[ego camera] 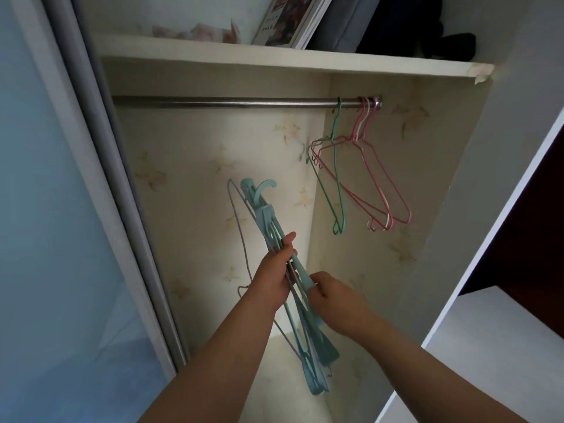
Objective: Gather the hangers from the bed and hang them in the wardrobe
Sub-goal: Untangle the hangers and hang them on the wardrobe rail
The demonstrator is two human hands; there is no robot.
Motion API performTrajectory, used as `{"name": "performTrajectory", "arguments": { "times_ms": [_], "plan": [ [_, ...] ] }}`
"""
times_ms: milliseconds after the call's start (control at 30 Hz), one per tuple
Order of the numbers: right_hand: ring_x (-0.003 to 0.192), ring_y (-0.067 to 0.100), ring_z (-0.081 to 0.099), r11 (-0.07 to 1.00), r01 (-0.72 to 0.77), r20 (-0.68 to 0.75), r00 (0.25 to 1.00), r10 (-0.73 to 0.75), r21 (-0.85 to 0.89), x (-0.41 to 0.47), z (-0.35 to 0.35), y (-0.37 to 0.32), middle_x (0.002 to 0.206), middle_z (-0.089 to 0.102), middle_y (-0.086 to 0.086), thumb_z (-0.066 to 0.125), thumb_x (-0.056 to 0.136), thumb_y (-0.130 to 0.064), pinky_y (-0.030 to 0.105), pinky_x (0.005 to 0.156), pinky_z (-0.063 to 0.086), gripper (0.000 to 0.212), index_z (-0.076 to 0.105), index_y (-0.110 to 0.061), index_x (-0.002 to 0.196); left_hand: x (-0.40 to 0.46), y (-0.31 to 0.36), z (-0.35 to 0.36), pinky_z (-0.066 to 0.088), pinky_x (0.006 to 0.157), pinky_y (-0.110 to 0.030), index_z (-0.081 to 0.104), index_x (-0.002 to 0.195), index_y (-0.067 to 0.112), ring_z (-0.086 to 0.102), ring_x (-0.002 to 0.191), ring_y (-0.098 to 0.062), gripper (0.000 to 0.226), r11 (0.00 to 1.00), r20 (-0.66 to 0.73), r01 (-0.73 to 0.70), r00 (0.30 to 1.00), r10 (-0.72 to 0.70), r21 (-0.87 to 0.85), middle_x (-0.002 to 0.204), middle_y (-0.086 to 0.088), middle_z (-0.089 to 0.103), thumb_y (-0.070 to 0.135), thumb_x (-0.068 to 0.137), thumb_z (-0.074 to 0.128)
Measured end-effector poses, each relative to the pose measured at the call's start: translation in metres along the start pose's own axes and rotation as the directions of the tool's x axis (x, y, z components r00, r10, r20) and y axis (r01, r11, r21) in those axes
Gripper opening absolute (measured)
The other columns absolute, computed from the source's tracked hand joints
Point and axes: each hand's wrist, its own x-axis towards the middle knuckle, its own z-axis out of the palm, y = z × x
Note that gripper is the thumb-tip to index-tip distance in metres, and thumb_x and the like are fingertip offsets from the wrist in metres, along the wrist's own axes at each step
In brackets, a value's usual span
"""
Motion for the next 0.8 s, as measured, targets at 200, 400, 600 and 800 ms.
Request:
{"name": "performTrajectory", "arguments": {
  "times_ms": [200, 400, 600, 800],
  "plan": [
    [0.062, 0.012, 0.053, 0.991, 0.004, -0.300, 0.953, 0.036, 0.132, 0.004, 0.007, 0.007, 0.072, 0.058, -0.005, 0.040, 0.099, -0.041, 0.026, 0.055, 0.041, 0.030, 0.057, -0.017, 0.104, 0.003, 0.001, -0.005, 0.043, 0.064, -0.026, 0.067, 0.115, 0.020, 0.045, 0.069, -0.012, 0.030, 0.995, 0.003, 0.015, 1.000, -0.016, 0.096, 0.093, 0.002, 0.069, 0.034, 0.101, 0.044],
    [0.064, 0.019, 0.057, 0.980, 0.021, -0.441, 0.895, 0.069, 0.196, 0.012, -0.010, 0.020, 0.067, 0.058, -0.004, 0.048, 0.096, -0.038, 0.027, 0.053, 0.038, 0.021, 0.060, -0.022, 0.090, 0.007, 0.005, -0.015, 0.043, 0.050, -0.024, 0.058, 0.087, 0.011, 0.049, 0.049, -0.011, 0.027, 1.000, -0.134, -0.005, 0.991, 0.008, 0.020, 0.058, 0.001, 0.052, 0.028, 0.102, 0.044],
    [0.063, 0.030, 0.054, 0.967, 0.077, -0.605, 0.791, 0.090, 0.245, 0.041, -0.086, 0.001, 0.062, 0.055, 0.008, 0.051, 0.095, -0.033, 0.033, 0.056, 0.040, 0.028, 0.062, -0.010, 0.082, 0.011, 0.018, -0.017, 0.027, 0.038, -0.019, 0.052, 0.081, 0.012, 0.030, 0.036, -0.006, 0.024, 0.997, -0.182, -0.055, 0.982, 0.045, -0.053, 0.053, 0.003, 0.035, 0.023, 0.101, 0.045],
    [0.071, 0.026, 0.056, 0.970, 0.052, -0.584, 0.806, 0.100, 0.237, 0.078, -0.158, -0.024, 0.074, 0.062, 0.007, 0.052, 0.090, -0.034, 0.027, 0.057, 0.038, 0.025, 0.069, -0.017, 0.087, 0.012, 0.022, -0.015, 0.027, 0.037, -0.019, 0.054, 0.080, 0.013, 0.029, 0.035, -0.005, 0.025, 0.997, -0.184, -0.081, 0.980, 0.077, -0.009, 0.048, 0.006, 0.036, 0.023, 0.102, 0.045]
  ]
}}
